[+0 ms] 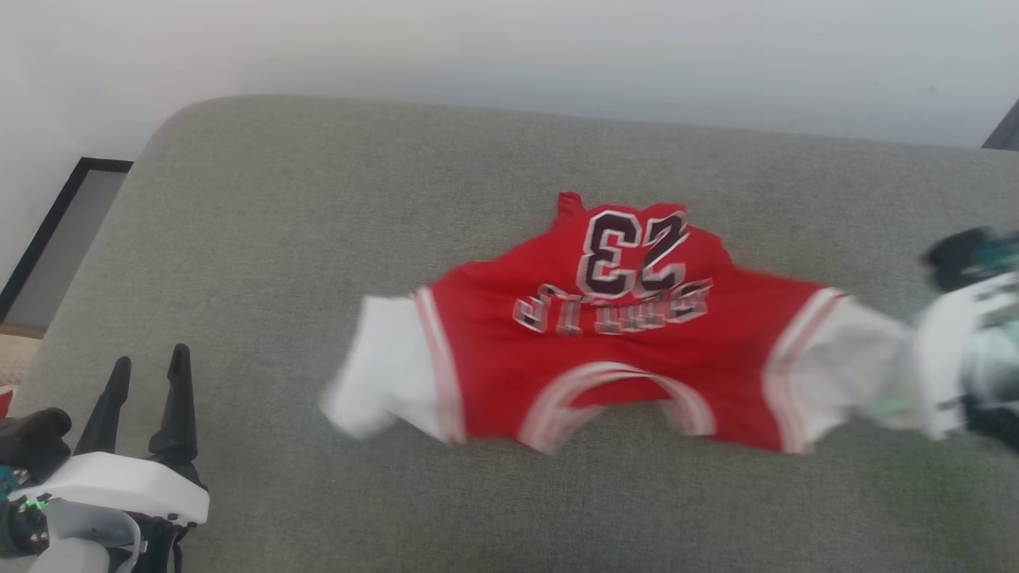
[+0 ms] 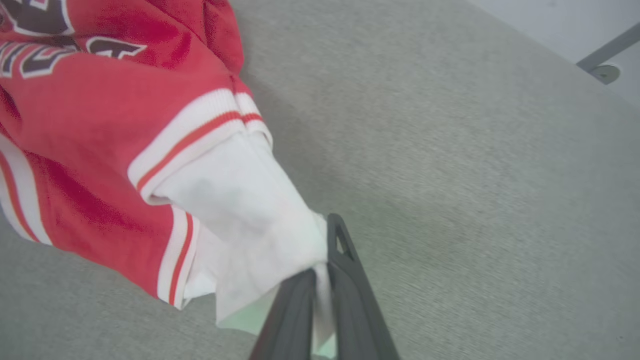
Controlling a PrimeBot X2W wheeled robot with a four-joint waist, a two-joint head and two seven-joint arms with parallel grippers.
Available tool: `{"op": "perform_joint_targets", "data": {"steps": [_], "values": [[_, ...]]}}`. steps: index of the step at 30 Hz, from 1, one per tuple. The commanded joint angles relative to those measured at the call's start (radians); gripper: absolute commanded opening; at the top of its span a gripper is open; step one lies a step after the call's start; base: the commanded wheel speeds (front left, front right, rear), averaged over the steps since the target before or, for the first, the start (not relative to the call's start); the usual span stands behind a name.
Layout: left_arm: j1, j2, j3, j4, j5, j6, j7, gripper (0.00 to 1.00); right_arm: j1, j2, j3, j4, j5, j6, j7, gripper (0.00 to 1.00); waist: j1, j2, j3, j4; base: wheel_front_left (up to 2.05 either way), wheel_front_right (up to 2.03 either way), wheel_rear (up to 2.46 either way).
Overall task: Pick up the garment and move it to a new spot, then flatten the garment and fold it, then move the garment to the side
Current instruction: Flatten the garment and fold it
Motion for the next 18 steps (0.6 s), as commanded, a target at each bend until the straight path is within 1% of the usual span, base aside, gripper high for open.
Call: {"op": "perform_joint_targets", "data": {"steps": [1,4,5,7,10,11,12,13,14,16,18], "values": [[0.006,-0.006,0.002,0.004,0.008,-0.008,-0.004,1.00,0.015,-0.027,-0.040,-0.002,0.002,0.000,0.007,0.00,0.0000,0.0000,0.000,-0.004,0.00,0.00,0.00],[-0.002,-0.005,0.001,0.012,0.015,-0.016,-0.004,1.00,0.032,-0.056,-0.095,0.011,0.001,0.000,0.016,0.00,0.0000,0.0000,0.001,-0.007,0.00,0.00,0.00],[-0.004,-0.005,0.002,0.015,0.016,-0.019,-0.004,1.00,0.038,-0.055,-0.109,0.019,0.000,0.000,0.020,0.00,0.0000,0.0000,0.001,-0.009,0.00,0.00,0.00],[-0.007,-0.001,0.000,0.022,0.022,-0.023,-0.004,1.00,0.050,-0.045,-0.128,0.035,-0.006,0.000,0.022,0.00,0.0000,0.0000,0.002,-0.010,0.00,0.00,0.00],[-0.015,-0.002,-0.003,0.030,0.022,-0.029,-0.004,1.00,0.055,-0.012,-0.158,0.075,0.007,0.000,0.000,0.00,0.0000,0.0000,0.004,-0.012,0.00,0.00,0.00],[-0.018,-0.001,-0.005,0.032,0.024,-0.029,-0.004,1.00,0.058,-0.001,-0.162,0.092,0.005,0.000,-0.007,0.09,0.0000,0.0000,0.005,-0.013,0.00,0.00,0.00],[-0.023,0.000,-0.008,0.034,0.024,-0.033,-0.002,1.00,0.061,0.010,-0.164,0.111,0.000,0.000,-0.013,0.27,0.0000,0.0000,0.005,-0.013,0.00,0.00,0.00],[-0.028,0.001,-0.010,0.036,0.025,-0.036,0.002,1.00,0.060,0.021,-0.167,0.134,-0.003,0.000,-0.019,0.47,0.0000,0.0000,0.005,-0.014,0.00,0.00,0.00],[-0.033,0.004,-0.013,0.038,0.026,-0.036,0.005,1.00,0.054,0.031,-0.169,0.153,-0.004,0.000,-0.029,1.00,0.0000,0.0000,0.006,-0.015,0.00,0.00,0.00],[-0.040,0.006,-0.017,0.038,0.023,-0.040,0.013,1.00,0.040,0.044,-0.161,0.186,-0.005,0.000,-0.040,1.00,0.0000,0.0000,0.006,-0.018,0.00,0.00,0.00],[-0.042,0.010,-0.019,0.037,0.023,-0.044,0.019,1.00,0.033,0.052,-0.156,0.193,0.000,0.000,-0.046,1.00,0.0000,0.0000,0.005,-0.021,0.00,0.00,0.00]]}}
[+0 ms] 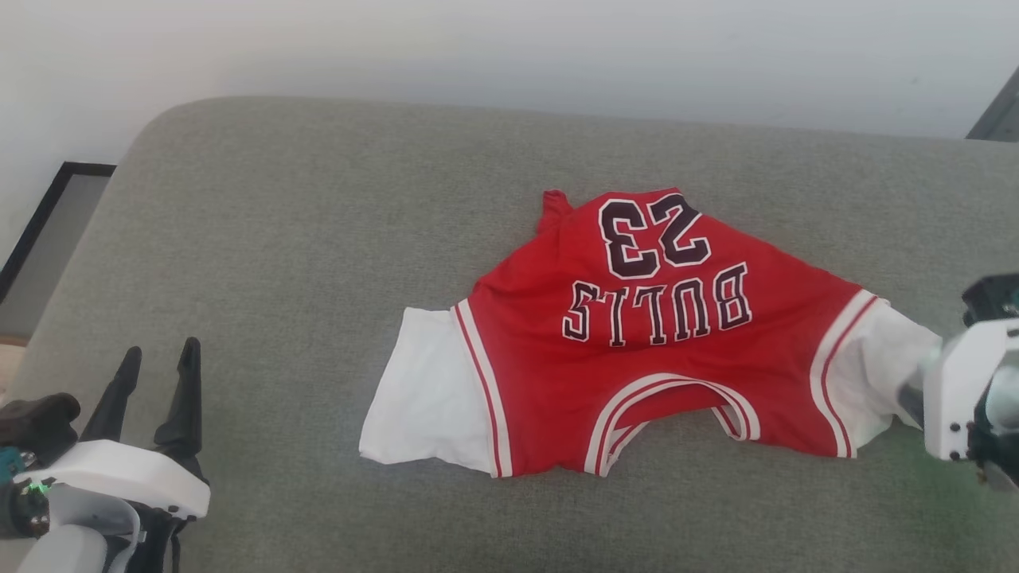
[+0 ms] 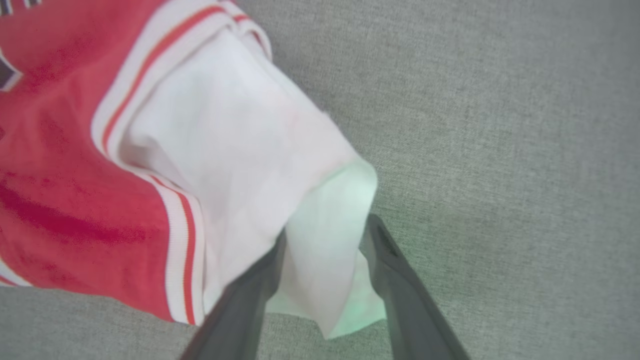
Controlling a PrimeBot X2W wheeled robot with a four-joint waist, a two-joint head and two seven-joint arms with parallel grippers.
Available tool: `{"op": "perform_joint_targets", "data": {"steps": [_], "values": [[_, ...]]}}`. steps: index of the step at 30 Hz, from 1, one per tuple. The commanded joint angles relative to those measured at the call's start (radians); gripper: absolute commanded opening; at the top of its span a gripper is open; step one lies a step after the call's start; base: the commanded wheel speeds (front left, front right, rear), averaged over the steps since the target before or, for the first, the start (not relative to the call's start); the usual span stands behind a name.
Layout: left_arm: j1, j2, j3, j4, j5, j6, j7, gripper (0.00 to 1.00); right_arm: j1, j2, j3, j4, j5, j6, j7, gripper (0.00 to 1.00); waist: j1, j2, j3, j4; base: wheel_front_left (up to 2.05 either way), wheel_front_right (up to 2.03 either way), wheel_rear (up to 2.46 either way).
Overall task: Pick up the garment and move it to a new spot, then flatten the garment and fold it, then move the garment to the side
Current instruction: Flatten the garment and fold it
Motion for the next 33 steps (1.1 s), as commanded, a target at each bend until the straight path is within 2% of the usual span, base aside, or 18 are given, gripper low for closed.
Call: {"op": "perform_joint_targets", "data": {"steps": [1,7,13,19,22,23,26,33], "values": [[-0.012,0.006,-0.002,-0.002,0.006,-0.007,0.005,1.00,-0.021,0.006,0.002,-0.001,0.006,0.000,-0.013,1.00,0.0000,-0.0001,-0.001,-0.005,0.00,0.00,0.00],[-0.030,0.037,-0.002,-0.027,-0.005,-0.012,0.050,1.00,-0.061,0.003,0.018,-0.019,0.012,0.000,-0.045,1.00,0.0000,-0.0001,0.000,-0.044,0.00,0.00,0.00],[-0.061,0.076,-0.014,-0.071,-0.016,-0.024,0.122,1.00,-0.078,0.005,0.020,-0.091,0.011,0.000,-0.091,1.00,0.0000,-0.0001,0.012,-0.097,0.00,0.00,0.00],[-0.119,0.115,-0.044,-0.097,-0.035,-0.044,0.234,1.00,-0.072,0.048,-0.007,-0.179,-0.010,0.000,-0.180,1.00,0.0000,-0.0001,0.026,-0.153,0.00,0.00,0.00],[-0.154,0.124,-0.064,-0.101,-0.060,-0.056,0.312,1.00,-0.052,0.090,-0.039,-0.219,-0.034,0.000,-0.248,1.00,0.0000,-0.0001,0.031,-0.180,0.00,0.00,0.00],[-0.171,0.129,-0.083,-0.096,-0.088,-0.066,0.379,1.00,-0.038,0.117,-0.056,-0.242,-0.054,0.000,-0.287,1.00,0.0000,-0.0001,0.035,-0.199,0.00,0.00,0.00],[-0.197,0.142,-0.105,-0.084,-0.134,-0.075,0.489,1.00,-0.016,0.162,-0.088,-0.279,-0.085,0.000,-0.343,1.00,0.0000,-0.0001,0.039,-0.227,0.00,0.00,0.00],[-0.240,0.177,-0.169,-0.048,-0.202,-0.056,0.757,1.00,0.043,0.244,-0.148,-0.343,-0.155,0.000,-0.398,1.00,0.0000,-0.0001,0.042,-0.272,0.00,0.00,0.00]]}}
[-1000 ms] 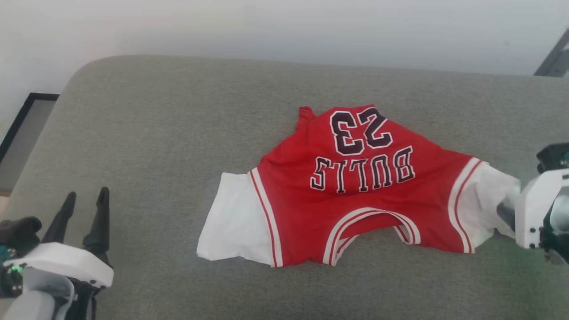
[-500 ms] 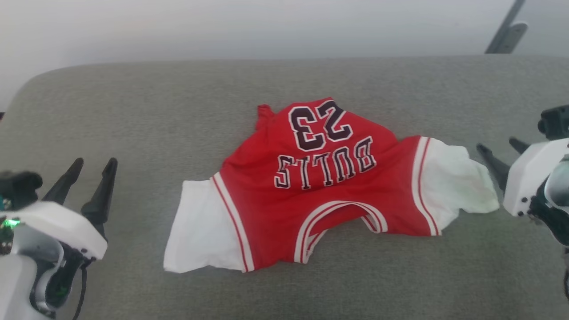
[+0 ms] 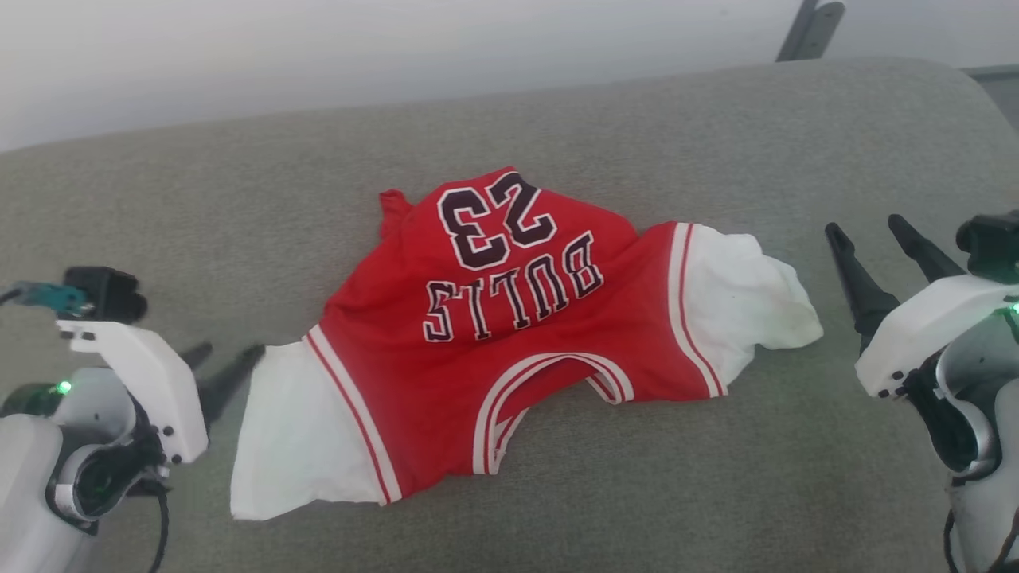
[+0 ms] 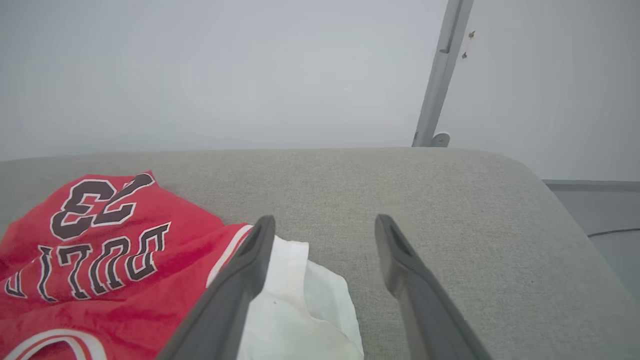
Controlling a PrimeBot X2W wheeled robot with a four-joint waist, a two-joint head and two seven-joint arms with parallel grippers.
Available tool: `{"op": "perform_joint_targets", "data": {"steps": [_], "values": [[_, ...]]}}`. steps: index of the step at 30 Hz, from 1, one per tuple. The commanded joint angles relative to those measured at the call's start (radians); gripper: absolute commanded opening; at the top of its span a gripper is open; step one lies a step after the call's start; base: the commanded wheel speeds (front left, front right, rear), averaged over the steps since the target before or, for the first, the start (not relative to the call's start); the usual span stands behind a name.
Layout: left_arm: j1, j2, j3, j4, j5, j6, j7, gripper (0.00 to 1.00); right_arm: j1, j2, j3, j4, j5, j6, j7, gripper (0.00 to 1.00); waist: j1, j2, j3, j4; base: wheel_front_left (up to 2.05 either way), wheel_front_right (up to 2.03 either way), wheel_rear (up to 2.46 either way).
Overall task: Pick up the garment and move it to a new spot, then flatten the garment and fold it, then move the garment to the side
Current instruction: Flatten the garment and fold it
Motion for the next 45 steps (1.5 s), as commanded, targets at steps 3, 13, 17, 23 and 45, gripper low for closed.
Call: {"op": "perform_joint_targets", "data": {"steps": [3,13,17,23,45], "values": [[-0.025,0.018,-0.031,0.003,-0.015,0.024,0.108,1.00,0.025,0.025,-0.024,-0.022,-0.020,0.000,0.003,1.00,0.0000,0.0000,-0.001,-0.014,0.00,0.00,0.00],[-0.030,0.045,-0.119,0.005,-0.008,0.109,0.345,1.00,0.044,0.055,-0.057,-0.058,-0.042,0.000,0.021,1.00,0.0000,0.0000,-0.007,-0.014,0.00,0.00,0.00],[-0.012,0.044,-0.137,0.006,-0.013,0.140,0.393,1.00,0.046,0.063,-0.063,-0.063,-0.044,0.000,0.023,1.00,0.0000,0.0000,-0.007,-0.012,0.00,0.00,0.00],[0.014,0.031,-0.145,0.027,-0.010,0.147,0.373,1.00,0.044,0.069,-0.072,-0.076,-0.038,0.000,0.031,1.00,0.0000,0.0000,0.003,-0.011,0.00,0.00,0.00],[-0.064,-0.153,-0.224,0.436,0.047,0.003,0.151,0.00,0.001,0.021,-0.057,-0.027,-0.018,0.000,0.164,1.00,0.0000,0.0000,0.065,0.034,0.00,0.00,0.00]]}}
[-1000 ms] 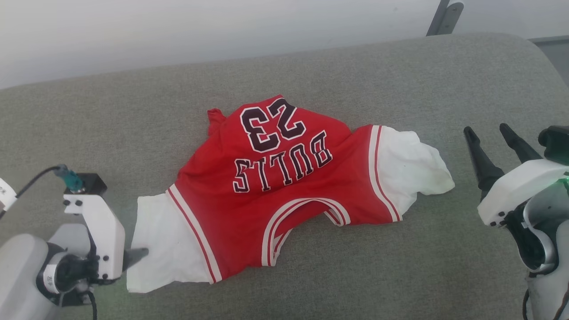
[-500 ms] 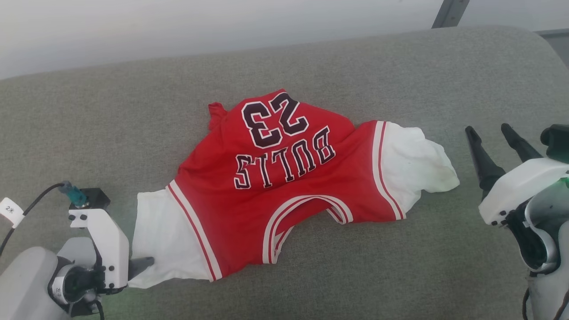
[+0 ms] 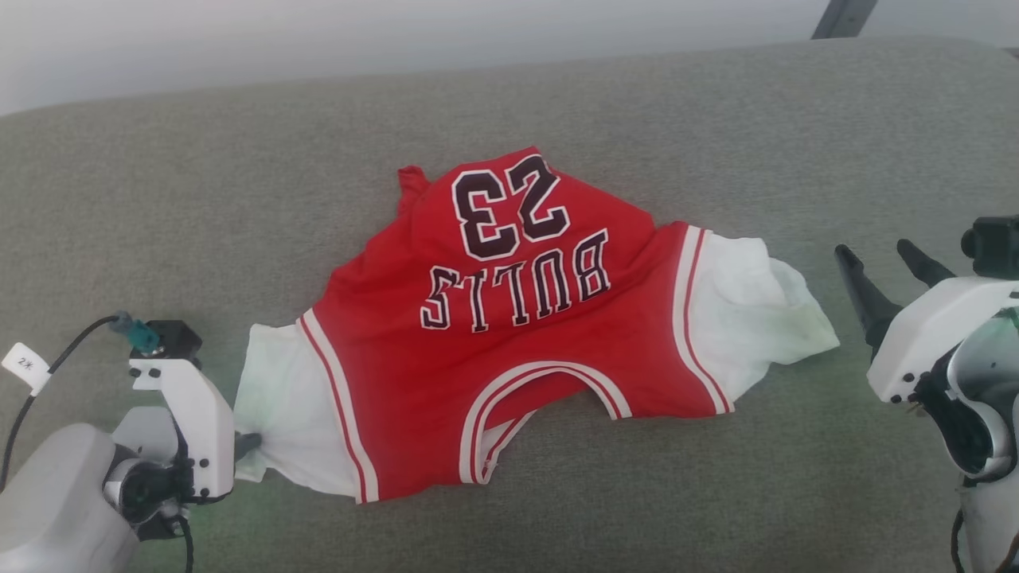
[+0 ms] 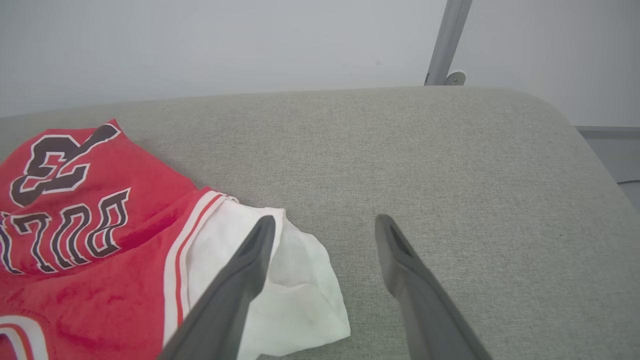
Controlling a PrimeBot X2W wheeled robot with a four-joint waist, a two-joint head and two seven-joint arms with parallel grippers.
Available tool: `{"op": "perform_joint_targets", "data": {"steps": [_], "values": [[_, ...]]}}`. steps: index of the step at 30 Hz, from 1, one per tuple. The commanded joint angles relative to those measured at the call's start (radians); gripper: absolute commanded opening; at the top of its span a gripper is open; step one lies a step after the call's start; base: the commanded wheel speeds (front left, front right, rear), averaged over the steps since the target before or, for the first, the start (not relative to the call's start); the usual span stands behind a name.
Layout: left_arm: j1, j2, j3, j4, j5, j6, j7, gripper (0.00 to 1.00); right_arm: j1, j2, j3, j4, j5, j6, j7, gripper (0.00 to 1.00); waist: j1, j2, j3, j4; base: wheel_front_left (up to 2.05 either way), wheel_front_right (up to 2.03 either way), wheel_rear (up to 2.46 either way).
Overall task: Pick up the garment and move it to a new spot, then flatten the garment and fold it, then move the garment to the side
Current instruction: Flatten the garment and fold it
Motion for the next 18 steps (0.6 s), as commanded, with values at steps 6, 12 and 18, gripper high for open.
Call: {"op": "perform_joint_targets", "data": {"steps": [6,12,18], "values": [[0.015,-0.078,-0.065,0.102,0.042,-0.014,-0.049,0.00,-0.012,-0.019,0.000,0.034,0.029,0.000,0.096,1.00,0.0001,-0.0001,0.023,0.026,0.00,0.00,0.00],[-0.011,-0.090,-0.081,0.126,0.043,-0.023,-0.067,0.00,-0.023,-0.044,0.000,0.073,0.051,0.000,0.228,1.00,0.0001,-0.0001,0.039,0.043,0.00,0.00,0.00],[-0.037,-0.107,-0.105,0.137,0.031,-0.030,-0.075,0.00,-0.051,-0.056,0.010,0.142,0.054,0.000,0.361,1.00,0.0001,-0.0001,0.061,0.064,0.00,0.00,0.00]]}}
